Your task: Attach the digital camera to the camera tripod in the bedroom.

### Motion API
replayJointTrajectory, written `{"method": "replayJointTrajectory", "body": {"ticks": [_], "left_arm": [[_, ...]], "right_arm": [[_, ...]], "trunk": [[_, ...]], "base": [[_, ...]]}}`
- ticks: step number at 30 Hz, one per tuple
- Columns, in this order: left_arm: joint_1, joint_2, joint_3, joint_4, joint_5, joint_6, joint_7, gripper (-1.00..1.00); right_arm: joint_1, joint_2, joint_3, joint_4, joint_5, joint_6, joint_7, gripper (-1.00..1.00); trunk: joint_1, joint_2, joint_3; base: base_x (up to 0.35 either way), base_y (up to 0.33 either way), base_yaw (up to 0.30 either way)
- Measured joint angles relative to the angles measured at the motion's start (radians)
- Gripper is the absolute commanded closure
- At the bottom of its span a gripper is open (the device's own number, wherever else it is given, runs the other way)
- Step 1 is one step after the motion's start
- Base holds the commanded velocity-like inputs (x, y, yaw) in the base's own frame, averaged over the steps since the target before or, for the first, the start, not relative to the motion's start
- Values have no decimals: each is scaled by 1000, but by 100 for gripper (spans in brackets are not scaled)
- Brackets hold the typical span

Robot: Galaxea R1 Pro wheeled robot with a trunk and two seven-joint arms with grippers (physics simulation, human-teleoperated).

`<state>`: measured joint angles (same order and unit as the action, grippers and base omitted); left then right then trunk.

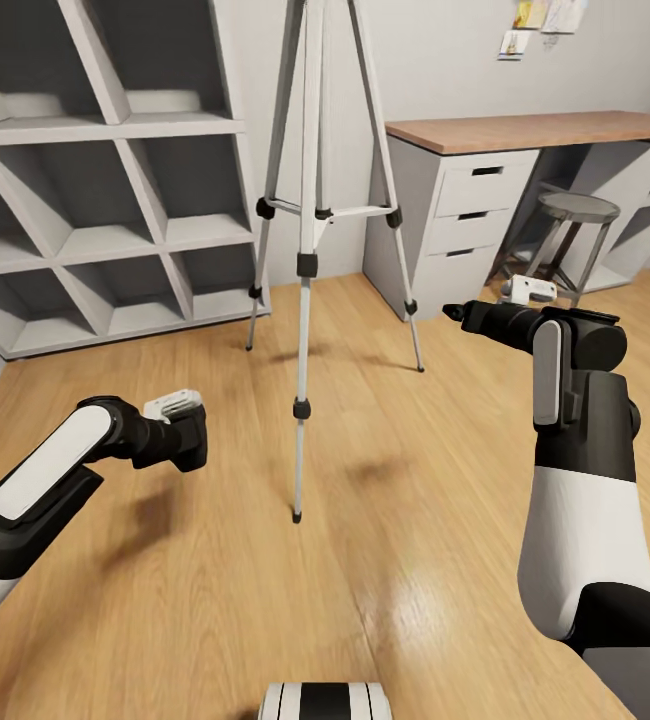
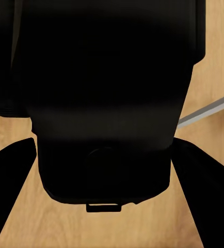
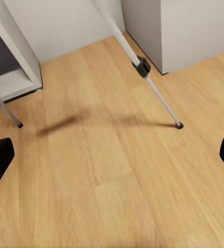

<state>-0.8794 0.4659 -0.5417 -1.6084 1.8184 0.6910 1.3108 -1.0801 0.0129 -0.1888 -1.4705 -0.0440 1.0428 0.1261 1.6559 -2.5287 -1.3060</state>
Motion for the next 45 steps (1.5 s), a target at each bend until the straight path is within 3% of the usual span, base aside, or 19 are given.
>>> {"method": "replayJointTrajectory", "body": {"ticks": [45], "left_arm": [[12, -2, -4, 0, 1, 3, -9, 100]], "right_arm": [[0, 1, 0, 0, -1, 0, 0, -100]], "trunk": [[-20, 11, 174]], "base": [[0, 0, 0]]}}
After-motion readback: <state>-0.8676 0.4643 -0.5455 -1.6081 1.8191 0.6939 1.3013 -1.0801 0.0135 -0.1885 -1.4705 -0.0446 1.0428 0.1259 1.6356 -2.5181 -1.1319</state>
